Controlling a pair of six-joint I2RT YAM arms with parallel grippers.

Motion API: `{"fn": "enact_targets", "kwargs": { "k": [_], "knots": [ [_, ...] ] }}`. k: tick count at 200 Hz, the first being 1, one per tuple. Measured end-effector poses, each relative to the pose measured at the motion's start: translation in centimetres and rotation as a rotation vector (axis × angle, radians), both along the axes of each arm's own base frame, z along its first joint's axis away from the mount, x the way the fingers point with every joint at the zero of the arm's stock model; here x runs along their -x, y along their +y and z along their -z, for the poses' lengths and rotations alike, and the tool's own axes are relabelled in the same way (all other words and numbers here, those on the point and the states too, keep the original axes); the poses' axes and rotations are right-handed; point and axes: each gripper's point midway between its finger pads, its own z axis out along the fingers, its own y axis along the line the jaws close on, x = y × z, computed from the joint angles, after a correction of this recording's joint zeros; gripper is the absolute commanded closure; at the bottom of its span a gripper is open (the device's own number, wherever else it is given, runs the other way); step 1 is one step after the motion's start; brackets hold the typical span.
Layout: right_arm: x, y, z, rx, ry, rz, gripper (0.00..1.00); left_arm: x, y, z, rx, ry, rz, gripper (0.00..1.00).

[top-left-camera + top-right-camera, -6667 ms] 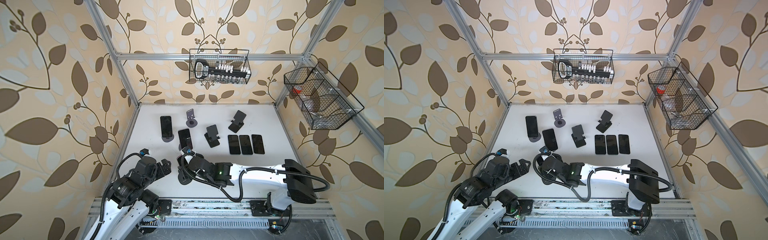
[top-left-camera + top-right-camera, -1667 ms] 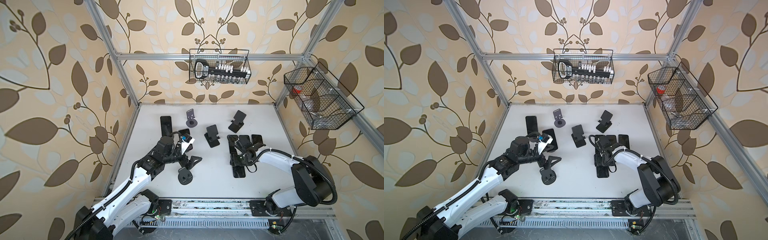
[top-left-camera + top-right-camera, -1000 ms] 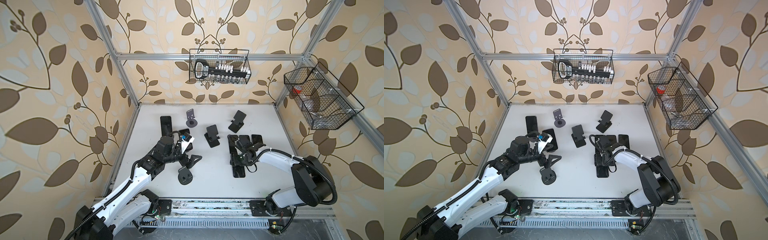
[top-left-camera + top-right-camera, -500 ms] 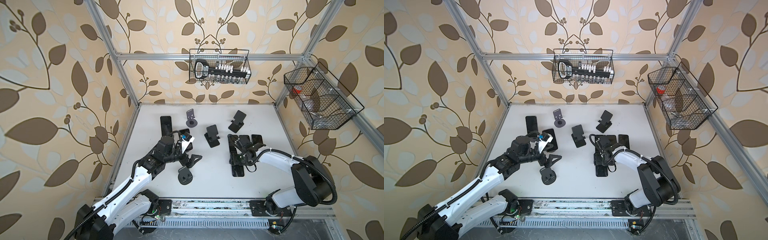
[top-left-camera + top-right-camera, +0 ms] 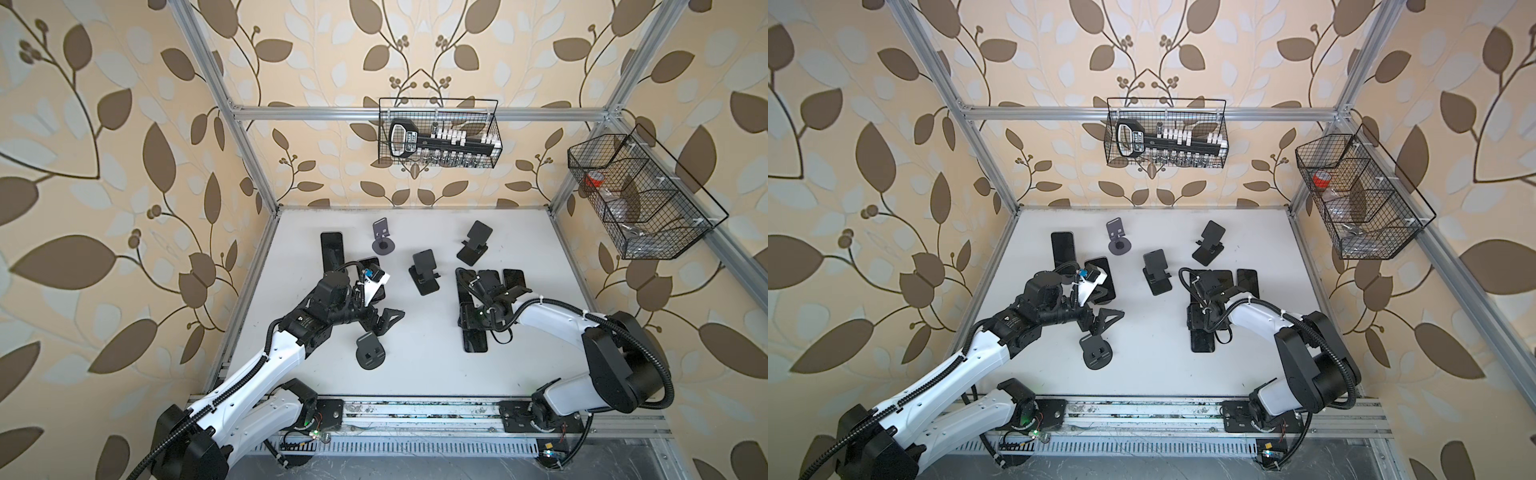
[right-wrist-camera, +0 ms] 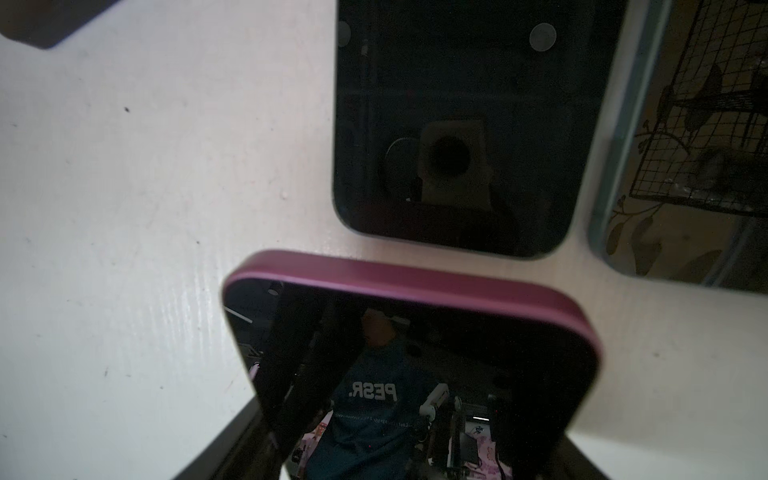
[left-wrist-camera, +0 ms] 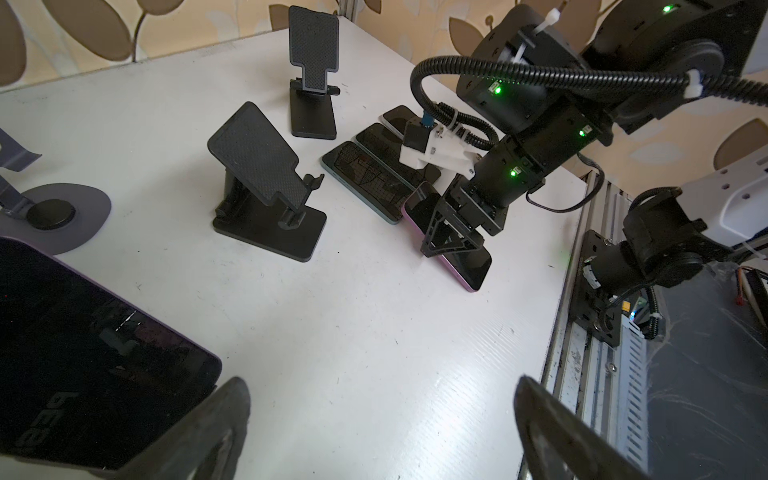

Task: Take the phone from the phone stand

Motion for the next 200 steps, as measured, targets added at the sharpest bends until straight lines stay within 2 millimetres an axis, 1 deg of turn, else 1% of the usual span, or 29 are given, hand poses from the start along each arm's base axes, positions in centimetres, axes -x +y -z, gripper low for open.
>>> {"fn": "enact_targets", "kwargs": {
  "k": [61, 200],
  "knots": [
    [-0.08, 0.04, 0.02, -0.005, -0.004, 0.009, 0.29, -0.01, 0.01, -0.04, 0.0, -0.002, -0.001, 0.01],
    [-0.29, 0.13, 0.0, -0.015, -0.01, 0.033, 0.27, -0.06, 0.39, -0.9, 0.006, -0.036, -0.021, 0.02]
  ]
}}
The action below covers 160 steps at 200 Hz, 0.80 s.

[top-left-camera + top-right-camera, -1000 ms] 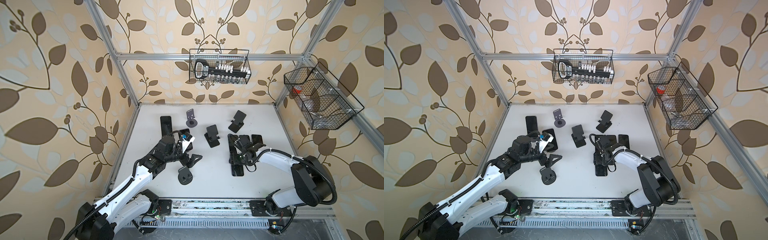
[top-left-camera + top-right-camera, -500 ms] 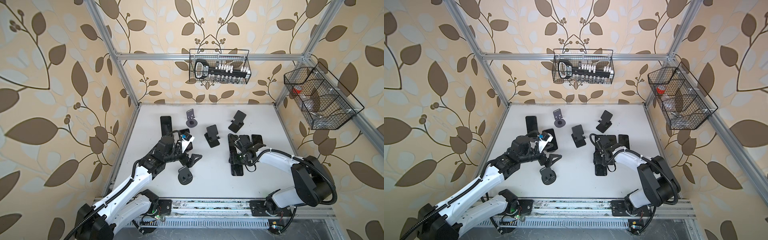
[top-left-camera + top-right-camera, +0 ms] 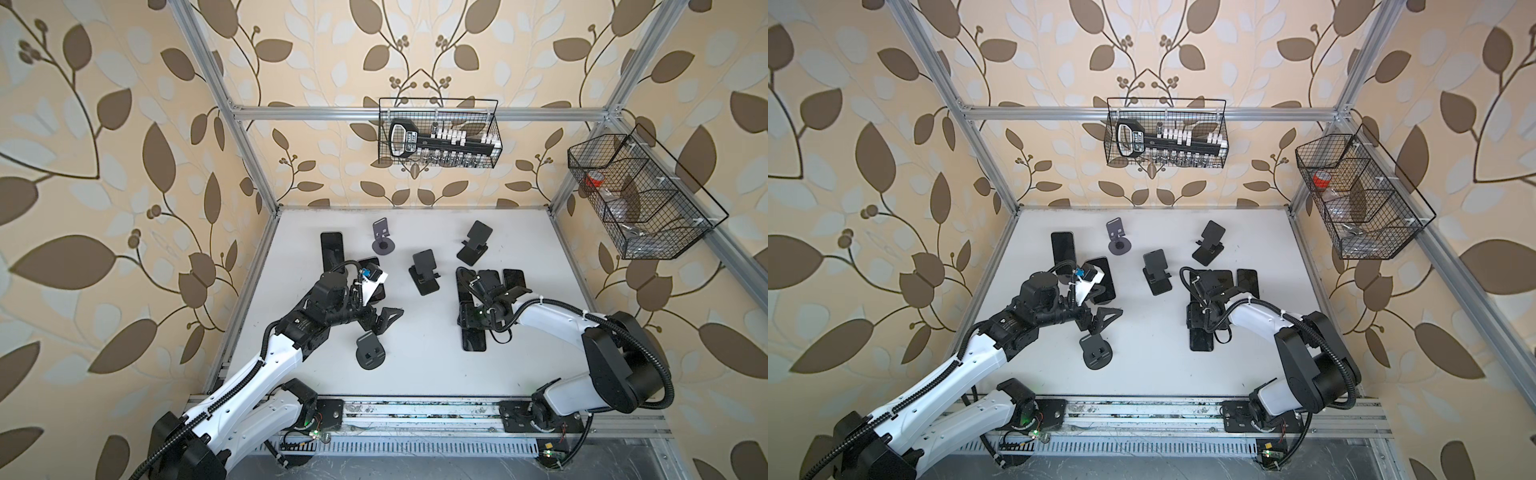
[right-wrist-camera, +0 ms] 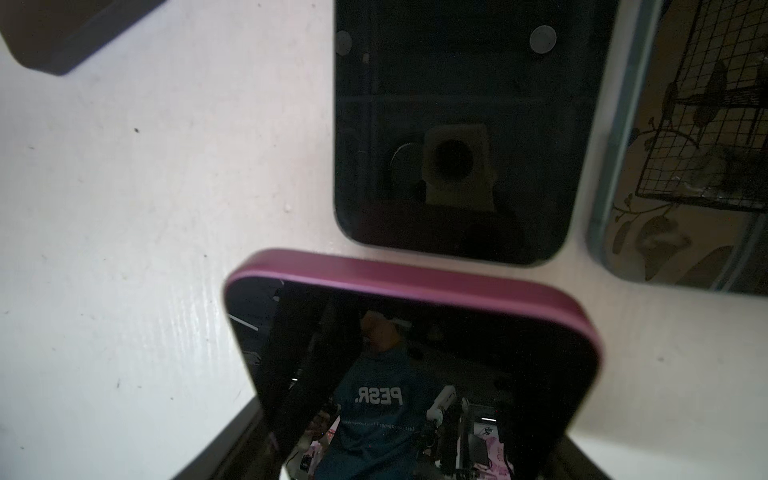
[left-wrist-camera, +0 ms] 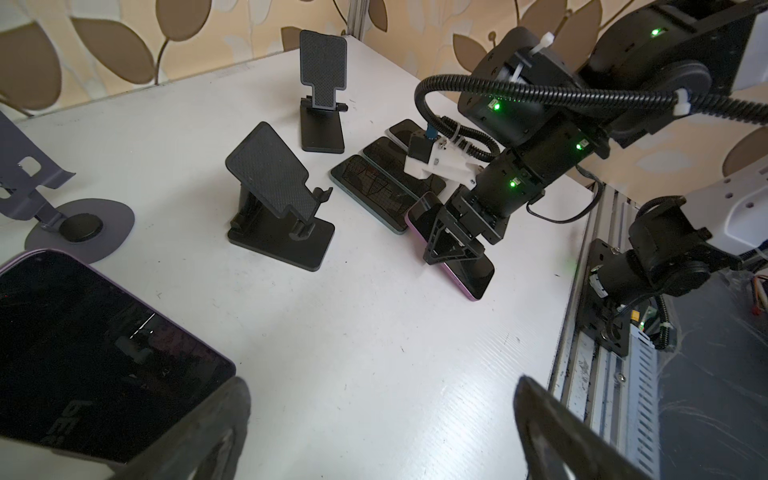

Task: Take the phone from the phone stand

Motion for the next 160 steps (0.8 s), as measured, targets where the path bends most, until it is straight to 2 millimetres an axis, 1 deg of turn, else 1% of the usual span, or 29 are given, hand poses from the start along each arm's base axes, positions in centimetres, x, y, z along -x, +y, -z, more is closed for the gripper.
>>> {"fn": "enact_targets", "kwargs": {
  "k": [125, 160],
  "knots": [
    [-0.11, -0.07, 0.0, 0.001, -0.002, 0.016, 0.26, 0.04, 0.03, -0.12, 0.004, 0.0, -0.002, 0.02],
    [-0.1, -0.08, 0.0, 0.001, -0.002, 0.017, 0.26, 0.6, -0.42, -0.2, 0.02, 0.012, 0.036, 0.03]
  ]
}}
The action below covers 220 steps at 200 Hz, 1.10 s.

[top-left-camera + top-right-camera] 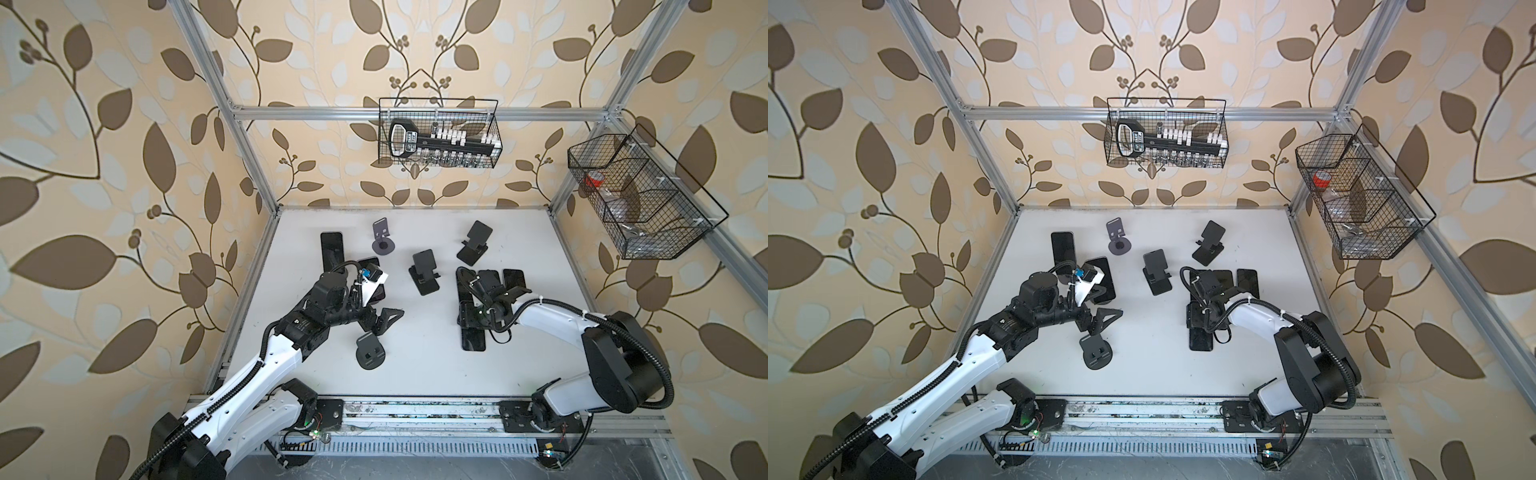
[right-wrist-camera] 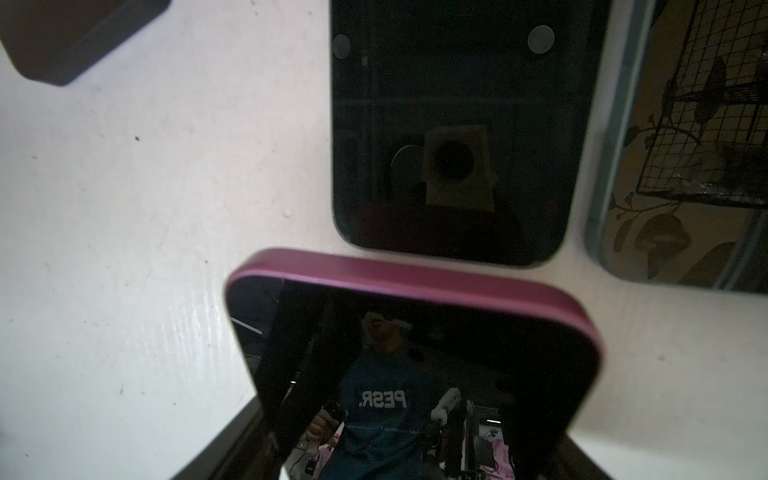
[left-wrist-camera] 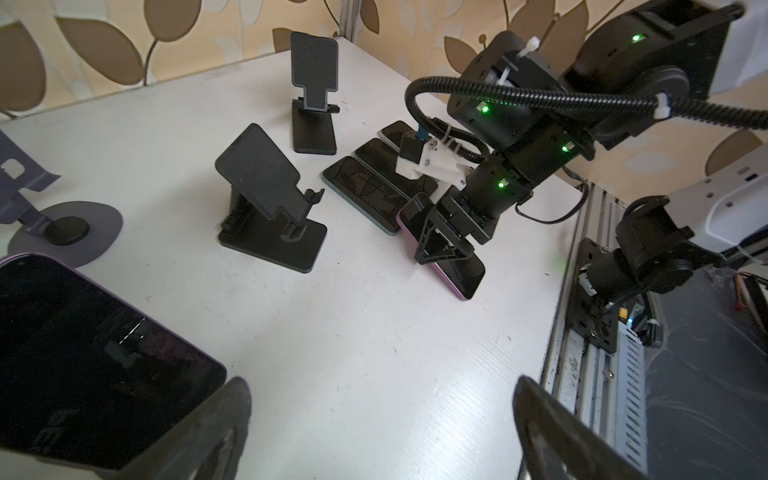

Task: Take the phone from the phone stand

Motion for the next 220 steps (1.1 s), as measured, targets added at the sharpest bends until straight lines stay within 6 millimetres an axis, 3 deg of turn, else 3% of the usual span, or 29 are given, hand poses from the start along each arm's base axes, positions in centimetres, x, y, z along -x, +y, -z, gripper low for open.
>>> {"fn": "enact_targets", "kwargs": {
  "k": [60, 94, 138, 220],
  "knots": [
    [0.0, 0.0, 0.0, 0.0, -0.002, 0.008, 0.24, 3.7, -3.5, 1.7, -0.036, 0.058, 0.188, 0.04],
    [-0.1, -0.1, -0.1, 0.004, -0.003, 0.009, 0.24, 5.4, -4.5, 2.3, -0.08, 0.062, 0.242, 0.04],
    [0.3, -0.4, 0.0, 0.02, 0.014, 0.011, 0.24, 5.8, -5.3, 1.6, -0.088, 0.026, 0.249, 0.04],
    [0.7, -1.0, 0.2, 0.049, 0.028, 0.016, 0.23, 5.2, -5.1, 1.8, -0.106, 0.014, 0.216, 0.03]
  ]
}}
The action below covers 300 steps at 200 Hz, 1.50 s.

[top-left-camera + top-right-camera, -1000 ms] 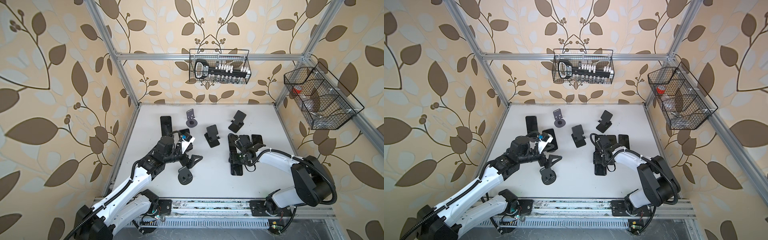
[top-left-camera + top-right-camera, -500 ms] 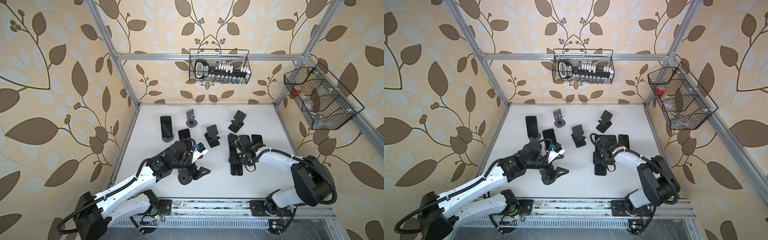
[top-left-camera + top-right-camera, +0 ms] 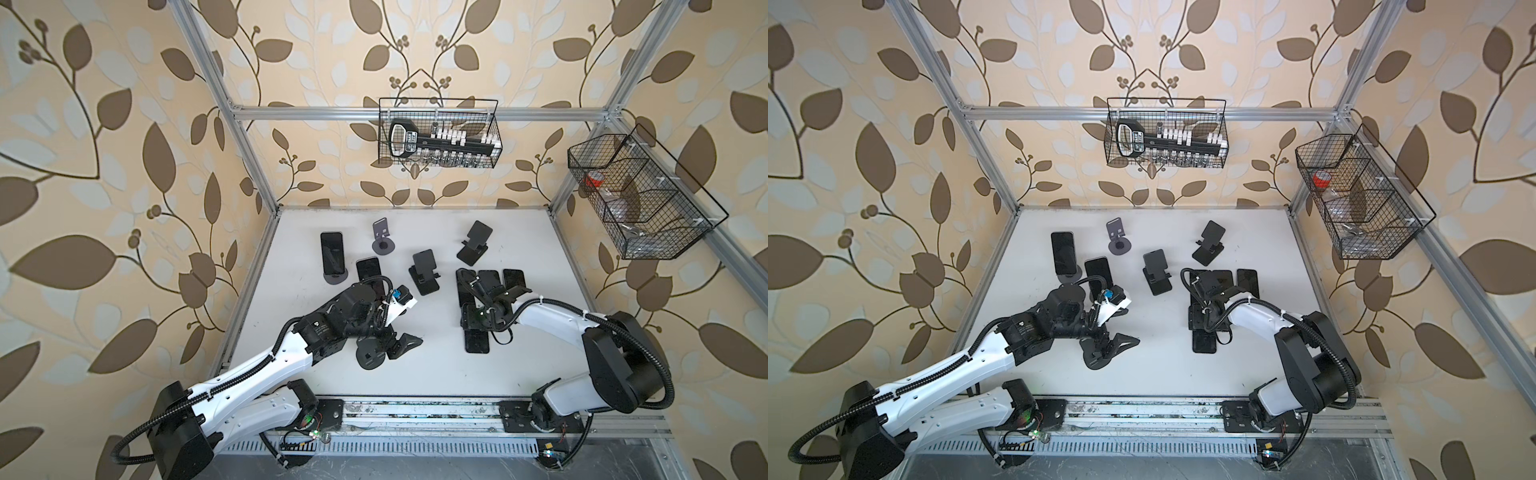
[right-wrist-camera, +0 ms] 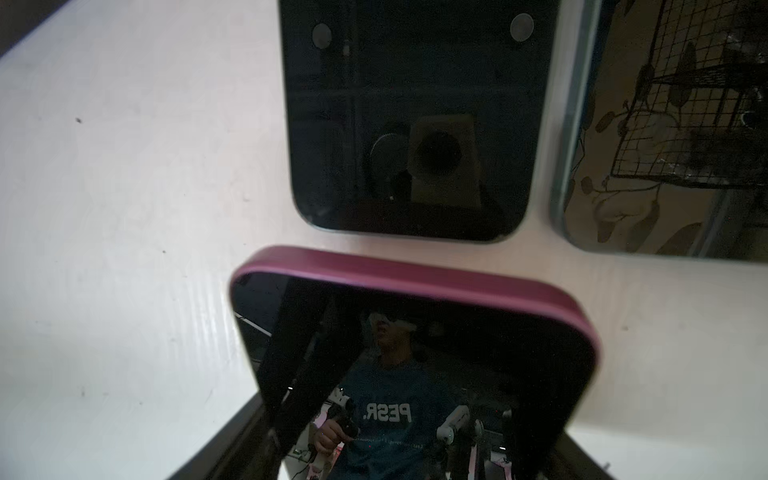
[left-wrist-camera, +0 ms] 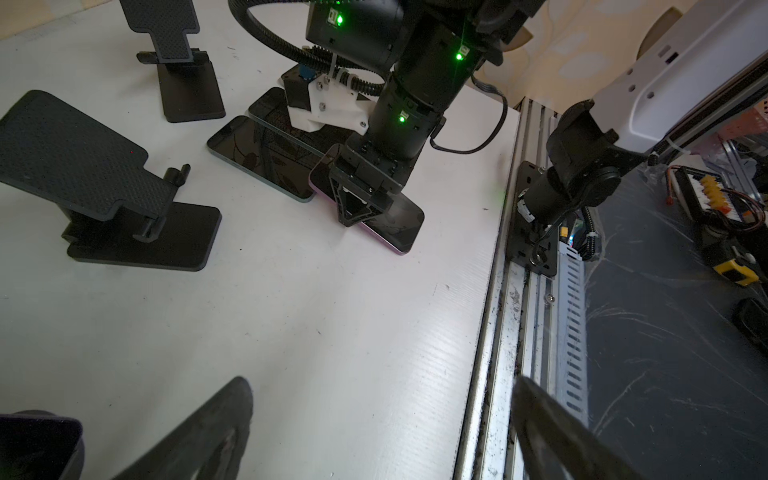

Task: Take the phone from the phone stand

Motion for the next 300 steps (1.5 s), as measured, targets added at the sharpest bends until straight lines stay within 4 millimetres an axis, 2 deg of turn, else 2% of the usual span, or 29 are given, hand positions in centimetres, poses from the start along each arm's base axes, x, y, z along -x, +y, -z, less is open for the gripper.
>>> {"fn": "enact_targets", "kwargs": {
  "k": [133, 236, 300],
  "knots": [
    [-0.1, 0.0, 0.0, 0.006, 0.006, -0.002, 0.19, -0.6, 0.0, -0.2, -0.001, -0.023, -0.02, 0.02],
    [0.0, -0.4, 0.0, 0.028, 0.009, 0.002, 0.11, -0.6, 0.1, -0.3, -0.003, -0.039, -0.016, 0.01],
    [0.4, -0.8, 0.0, 0.046, 0.022, 0.009, 0.08, -0.8, 0.5, -1.1, 0.005, -0.076, -0.04, 0.01]
  ]
}}
